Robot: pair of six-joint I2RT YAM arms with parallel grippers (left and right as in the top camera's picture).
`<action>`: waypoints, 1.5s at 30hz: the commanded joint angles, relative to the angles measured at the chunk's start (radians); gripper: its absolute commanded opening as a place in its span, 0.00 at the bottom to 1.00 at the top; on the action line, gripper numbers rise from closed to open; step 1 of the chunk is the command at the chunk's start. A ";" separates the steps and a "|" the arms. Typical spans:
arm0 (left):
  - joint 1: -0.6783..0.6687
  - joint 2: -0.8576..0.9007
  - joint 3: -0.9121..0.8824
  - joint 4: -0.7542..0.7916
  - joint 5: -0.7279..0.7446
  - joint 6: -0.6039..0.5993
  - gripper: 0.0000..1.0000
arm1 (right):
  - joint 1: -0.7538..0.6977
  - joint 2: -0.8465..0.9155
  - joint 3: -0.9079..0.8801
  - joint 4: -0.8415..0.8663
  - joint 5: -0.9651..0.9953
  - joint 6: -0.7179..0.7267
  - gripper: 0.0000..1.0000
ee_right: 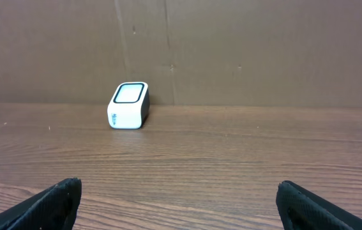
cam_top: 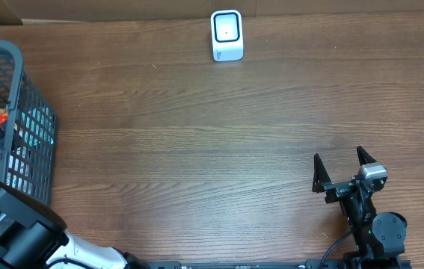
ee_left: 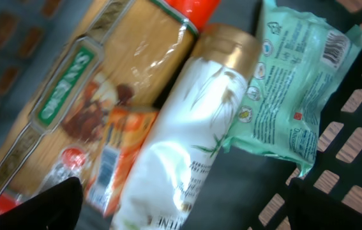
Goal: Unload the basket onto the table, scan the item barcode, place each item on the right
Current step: 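Grasp the white gold-capped bottle in the basket with the left gripper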
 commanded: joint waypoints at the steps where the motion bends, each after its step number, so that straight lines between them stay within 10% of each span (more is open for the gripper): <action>1: 0.002 0.029 -0.001 0.024 0.065 0.096 0.91 | 0.004 -0.012 -0.011 0.004 0.006 0.003 1.00; 18: -0.005 0.212 -0.001 0.071 0.095 0.113 0.77 | 0.004 -0.012 -0.011 0.004 0.006 0.003 1.00; 28: -0.005 0.256 0.000 0.076 0.102 0.112 0.04 | 0.004 -0.012 -0.011 0.004 0.006 0.003 1.00; 45: -0.005 0.115 0.507 -0.227 0.135 -0.081 0.04 | 0.004 -0.012 -0.011 0.004 0.006 0.003 1.00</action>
